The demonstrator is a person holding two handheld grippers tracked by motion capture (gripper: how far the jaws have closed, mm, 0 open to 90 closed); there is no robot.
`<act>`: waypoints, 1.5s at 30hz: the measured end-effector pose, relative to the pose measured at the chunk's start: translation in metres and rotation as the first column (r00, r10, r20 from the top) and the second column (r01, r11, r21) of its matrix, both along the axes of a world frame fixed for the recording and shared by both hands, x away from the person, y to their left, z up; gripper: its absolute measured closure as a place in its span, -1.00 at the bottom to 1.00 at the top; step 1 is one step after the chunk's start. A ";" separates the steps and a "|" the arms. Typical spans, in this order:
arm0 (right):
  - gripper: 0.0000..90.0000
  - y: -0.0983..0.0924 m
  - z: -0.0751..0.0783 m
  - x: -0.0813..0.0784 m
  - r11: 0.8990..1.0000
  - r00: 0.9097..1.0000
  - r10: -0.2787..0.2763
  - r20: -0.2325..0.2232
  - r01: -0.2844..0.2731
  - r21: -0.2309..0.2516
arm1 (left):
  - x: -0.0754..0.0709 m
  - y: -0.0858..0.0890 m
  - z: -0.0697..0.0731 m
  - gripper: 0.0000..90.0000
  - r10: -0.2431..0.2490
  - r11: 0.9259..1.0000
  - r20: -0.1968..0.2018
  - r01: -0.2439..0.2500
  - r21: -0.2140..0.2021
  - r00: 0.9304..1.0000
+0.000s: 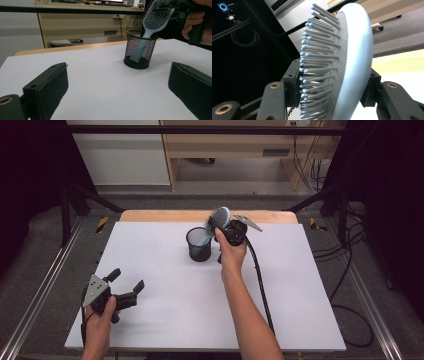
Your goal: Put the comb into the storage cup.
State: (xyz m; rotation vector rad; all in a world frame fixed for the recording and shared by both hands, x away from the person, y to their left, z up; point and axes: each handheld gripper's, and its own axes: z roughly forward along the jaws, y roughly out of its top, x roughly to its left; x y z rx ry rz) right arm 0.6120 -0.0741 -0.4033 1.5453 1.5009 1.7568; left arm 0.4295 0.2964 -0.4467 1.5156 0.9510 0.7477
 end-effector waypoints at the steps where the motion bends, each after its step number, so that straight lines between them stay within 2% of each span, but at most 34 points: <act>1: 0.03 0.000 0.000 0.000 1.000 1.000 0.001 0.001 -0.001 -0.002 | 0.000 0.000 0.000 -0.94 0.000 1.000 0.000 0.000 0.000 1.000; 15: -0.06 -0.001 0.000 0.000 1.000 1.000 0.012 -0.014 -0.012 -0.002 | 0.000 0.001 0.000 -0.94 0.005 1.000 -0.003 -0.005 0.005 1.000; 21: -0.22 -0.002 -0.001 0.001 1.000 0.999 0.019 -0.027 -0.019 -0.010 | 0.000 0.001 0.000 -0.94 0.007 1.000 -0.005 -0.007 0.004 1.000; 28: -0.60 -0.003 0.000 0.001 0.999 0.998 0.034 -0.053 -0.035 -0.017 | 0.000 0.000 0.000 -0.94 0.001 1.000 -0.005 -0.001 0.004 1.000; 31: -0.74 -0.004 0.001 0.000 0.999 0.998 0.032 -0.057 -0.034 -0.037 | 0.000 0.000 0.000 -0.94 0.001 1.000 -0.004 -0.001 0.005 1.000; 33: -0.78 -0.004 0.001 0.000 0.998 0.997 0.044 -0.067 -0.047 -0.032 | 0.000 0.000 0.000 -0.94 0.001 1.000 -0.004 -0.001 0.005 1.000; 45: -0.87 -0.002 0.006 -0.005 0.996 0.998 0.055 -0.041 -0.058 -0.066 | 0.000 0.002 0.000 -0.94 0.002 1.000 -0.001 -0.002 0.000 1.000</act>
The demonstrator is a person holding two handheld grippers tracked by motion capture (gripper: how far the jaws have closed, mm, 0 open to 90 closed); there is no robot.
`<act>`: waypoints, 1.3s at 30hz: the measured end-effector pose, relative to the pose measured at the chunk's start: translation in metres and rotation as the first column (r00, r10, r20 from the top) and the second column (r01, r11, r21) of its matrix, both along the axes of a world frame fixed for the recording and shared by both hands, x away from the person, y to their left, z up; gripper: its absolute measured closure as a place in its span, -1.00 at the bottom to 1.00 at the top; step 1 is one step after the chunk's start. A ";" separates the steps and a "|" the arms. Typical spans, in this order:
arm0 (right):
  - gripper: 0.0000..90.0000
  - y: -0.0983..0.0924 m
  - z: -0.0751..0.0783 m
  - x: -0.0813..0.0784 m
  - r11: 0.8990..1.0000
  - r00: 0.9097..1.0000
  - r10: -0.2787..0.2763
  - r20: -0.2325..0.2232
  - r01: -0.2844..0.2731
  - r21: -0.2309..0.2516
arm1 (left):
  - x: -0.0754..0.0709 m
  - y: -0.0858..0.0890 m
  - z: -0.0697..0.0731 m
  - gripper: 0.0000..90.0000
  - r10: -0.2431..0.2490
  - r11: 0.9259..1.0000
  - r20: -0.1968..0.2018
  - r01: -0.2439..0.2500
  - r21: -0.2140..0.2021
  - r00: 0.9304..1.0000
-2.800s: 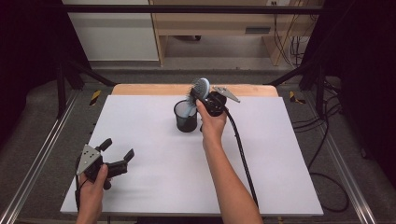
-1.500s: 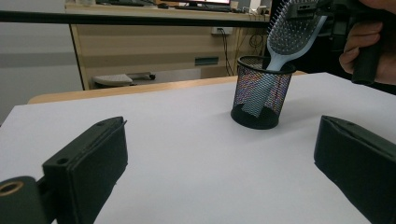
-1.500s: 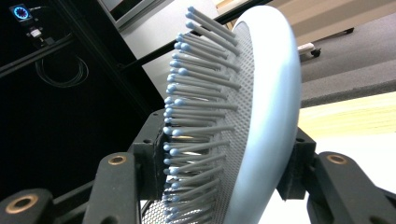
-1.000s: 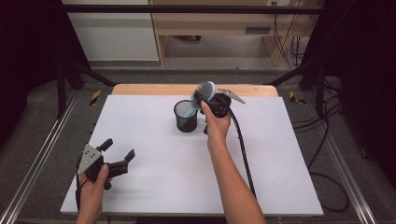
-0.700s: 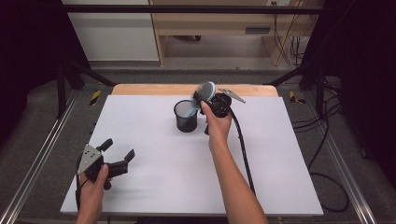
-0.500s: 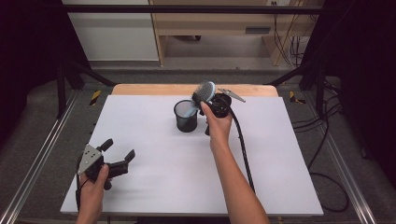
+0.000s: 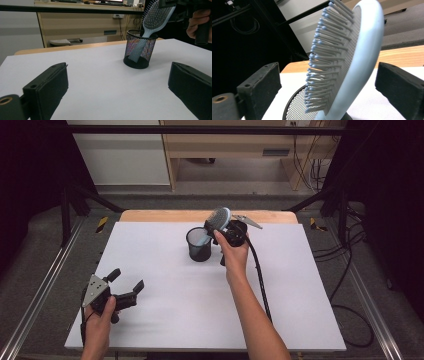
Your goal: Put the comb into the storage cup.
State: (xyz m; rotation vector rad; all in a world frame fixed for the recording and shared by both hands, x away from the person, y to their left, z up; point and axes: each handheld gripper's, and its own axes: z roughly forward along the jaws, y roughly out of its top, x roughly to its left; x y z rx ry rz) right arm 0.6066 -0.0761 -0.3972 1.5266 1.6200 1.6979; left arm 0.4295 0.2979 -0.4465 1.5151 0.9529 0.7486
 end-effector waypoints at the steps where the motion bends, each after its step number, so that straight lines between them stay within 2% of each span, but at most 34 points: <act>1: -0.88 0.001 0.001 -0.001 1.000 1.000 0.002 -0.002 -0.002 0.004 | 0.000 0.000 0.000 -0.94 0.000 1.000 0.000 0.000 0.000 1.000; 9: -0.87 0.002 0.008 -0.007 1.000 1.000 -0.002 0.031 0.002 -0.019 | 0.000 0.000 0.000 -0.94 -0.001 1.000 0.000 0.001 0.003 1.000; 17: -0.92 0.000 0.012 -0.012 0.996 0.999 -0.004 0.051 0.008 -0.084 | 0.000 0.001 0.000 -0.94 0.001 1.000 0.000 -0.001 0.002 1.000; 24: -0.92 -0.003 0.016 -0.015 0.994 0.998 0.001 0.064 0.006 -0.113 | 0.000 0.001 0.000 -0.94 0.001 1.000 0.001 -0.001 0.003 1.000; 34: -0.93 -0.008 0.025 -0.027 0.982 0.993 0.036 0.111 -0.015 -0.186 | 0.000 0.001 0.001 -0.94 0.002 1.000 0.001 -0.002 0.007 1.000; 39: -0.93 -0.014 0.030 -0.035 0.972 0.989 0.047 0.143 -0.012 -0.234 | 0.000 0.000 0.001 -0.94 -0.004 1.000 0.000 0.004 0.003 1.000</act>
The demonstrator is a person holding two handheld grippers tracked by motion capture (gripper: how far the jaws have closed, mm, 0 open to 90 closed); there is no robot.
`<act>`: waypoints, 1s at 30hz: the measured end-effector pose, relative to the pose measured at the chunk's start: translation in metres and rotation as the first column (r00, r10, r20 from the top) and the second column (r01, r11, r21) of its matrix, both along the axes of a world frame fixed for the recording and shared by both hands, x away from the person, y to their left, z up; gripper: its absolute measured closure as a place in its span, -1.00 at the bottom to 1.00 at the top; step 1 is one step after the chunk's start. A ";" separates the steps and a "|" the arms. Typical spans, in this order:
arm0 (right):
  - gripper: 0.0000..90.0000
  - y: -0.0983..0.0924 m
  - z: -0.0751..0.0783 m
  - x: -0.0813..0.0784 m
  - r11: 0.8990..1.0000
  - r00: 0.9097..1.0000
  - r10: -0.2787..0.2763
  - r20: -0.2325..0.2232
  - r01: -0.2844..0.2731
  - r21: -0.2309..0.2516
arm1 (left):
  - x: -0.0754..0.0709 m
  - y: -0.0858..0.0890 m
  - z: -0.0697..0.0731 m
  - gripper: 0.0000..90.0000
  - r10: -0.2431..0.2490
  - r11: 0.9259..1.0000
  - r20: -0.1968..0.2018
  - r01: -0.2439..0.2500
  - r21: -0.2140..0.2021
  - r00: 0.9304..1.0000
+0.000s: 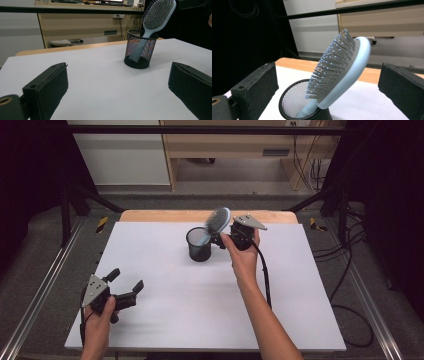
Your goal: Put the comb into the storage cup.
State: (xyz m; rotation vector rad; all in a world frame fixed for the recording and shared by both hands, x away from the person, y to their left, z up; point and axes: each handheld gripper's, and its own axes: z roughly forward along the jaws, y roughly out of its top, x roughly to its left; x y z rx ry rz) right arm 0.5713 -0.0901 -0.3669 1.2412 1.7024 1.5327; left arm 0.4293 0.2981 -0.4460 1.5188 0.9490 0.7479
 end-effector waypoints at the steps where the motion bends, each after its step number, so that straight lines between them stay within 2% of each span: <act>1: -0.93 -0.001 0.001 -0.001 1.000 1.000 0.000 0.006 0.001 -0.008 | 0.000 0.000 0.000 -0.94 0.000 1.000 0.000 0.000 -0.001 1.000; 9: -0.92 -0.018 0.013 -0.014 0.999 0.999 0.007 0.045 -0.005 -0.033 | -0.001 0.000 0.000 -0.94 -0.001 1.000 0.002 0.001 0.003 1.000; 14: -0.92 -0.032 0.018 -0.019 1.000 0.999 0.005 0.051 -0.004 -0.029 | -0.001 0.001 0.001 -0.94 -0.001 1.000 0.007 0.001 -0.001 1.000; 18: -0.88 -0.041 0.021 -0.023 0.998 0.998 0.017 0.053 -0.014 -0.053 | -0.002 0.002 0.002 -0.95 -0.004 1.000 0.020 0.004 -0.004 1.000; 22: -0.87 -0.051 0.023 -0.029 0.997 0.996 0.029 0.082 -0.024 -0.068 | -0.002 0.003 0.002 -0.96 0.010 1.000 0.018 -0.010 -0.002 1.000; 30: -0.89 -0.076 0.027 -0.043 0.998 0.990 0.012 0.143 -0.003 -0.062 | -0.004 0.008 0.004 -0.97 0.030 0.999 0.015 -0.030 -0.017 0.999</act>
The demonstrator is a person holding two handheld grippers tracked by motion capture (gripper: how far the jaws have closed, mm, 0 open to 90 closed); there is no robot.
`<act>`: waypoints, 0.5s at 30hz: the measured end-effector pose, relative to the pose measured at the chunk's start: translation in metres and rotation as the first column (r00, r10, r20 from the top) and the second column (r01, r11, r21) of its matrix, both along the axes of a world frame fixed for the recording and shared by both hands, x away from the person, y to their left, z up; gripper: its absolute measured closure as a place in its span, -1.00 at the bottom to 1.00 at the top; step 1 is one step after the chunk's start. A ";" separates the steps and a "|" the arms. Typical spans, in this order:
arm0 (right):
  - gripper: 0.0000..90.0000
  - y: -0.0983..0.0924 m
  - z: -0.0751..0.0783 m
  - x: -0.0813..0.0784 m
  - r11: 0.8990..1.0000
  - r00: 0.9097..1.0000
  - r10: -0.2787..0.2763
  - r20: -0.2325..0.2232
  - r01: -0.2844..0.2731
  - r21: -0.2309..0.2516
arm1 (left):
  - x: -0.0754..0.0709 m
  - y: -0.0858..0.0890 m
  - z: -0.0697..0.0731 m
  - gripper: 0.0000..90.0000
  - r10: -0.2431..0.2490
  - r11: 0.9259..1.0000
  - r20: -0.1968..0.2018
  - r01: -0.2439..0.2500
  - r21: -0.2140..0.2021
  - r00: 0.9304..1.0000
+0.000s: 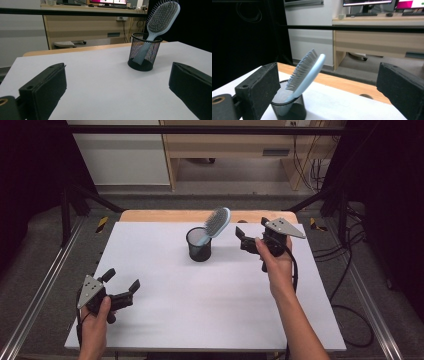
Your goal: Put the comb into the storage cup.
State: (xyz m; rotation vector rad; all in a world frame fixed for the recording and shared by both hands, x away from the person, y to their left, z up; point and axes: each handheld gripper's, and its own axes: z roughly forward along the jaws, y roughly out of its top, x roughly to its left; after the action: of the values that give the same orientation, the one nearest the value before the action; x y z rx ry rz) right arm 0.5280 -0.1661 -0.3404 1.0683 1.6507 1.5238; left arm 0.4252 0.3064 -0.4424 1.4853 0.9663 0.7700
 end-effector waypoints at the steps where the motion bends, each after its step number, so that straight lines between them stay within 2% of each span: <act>1: -0.89 -0.003 0.000 -0.001 1.000 1.000 -0.002 0.006 0.002 0.001 | 0.000 0.001 0.001 -0.97 -0.001 1.000 0.002 0.001 -0.002 1.000; 5: -0.88 -0.016 0.000 -0.008 1.000 0.999 -0.021 0.030 0.020 0.014 | -0.002 0.002 0.001 -0.97 -0.001 1.000 0.002 0.001 -0.007 1.000; 10: -0.89 -0.035 -0.002 -0.019 0.999 0.998 -0.043 0.053 0.042 0.011 | -0.007 0.007 0.004 -0.97 0.010 1.000 0.016 -0.011 0.019 1.000; 15: -0.90 -0.051 -0.005 -0.031 0.998 0.995 -0.067 0.079 0.068 -0.004 | -0.010 0.012 0.003 -0.97 0.023 1.000 0.009 -0.023 0.005 1.000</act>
State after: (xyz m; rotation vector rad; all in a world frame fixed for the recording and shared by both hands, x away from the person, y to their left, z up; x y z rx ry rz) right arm 0.4974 -0.2170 -0.3450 1.0372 1.5499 1.4969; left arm 0.4155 0.3188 -0.4390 1.4763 0.9770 0.7949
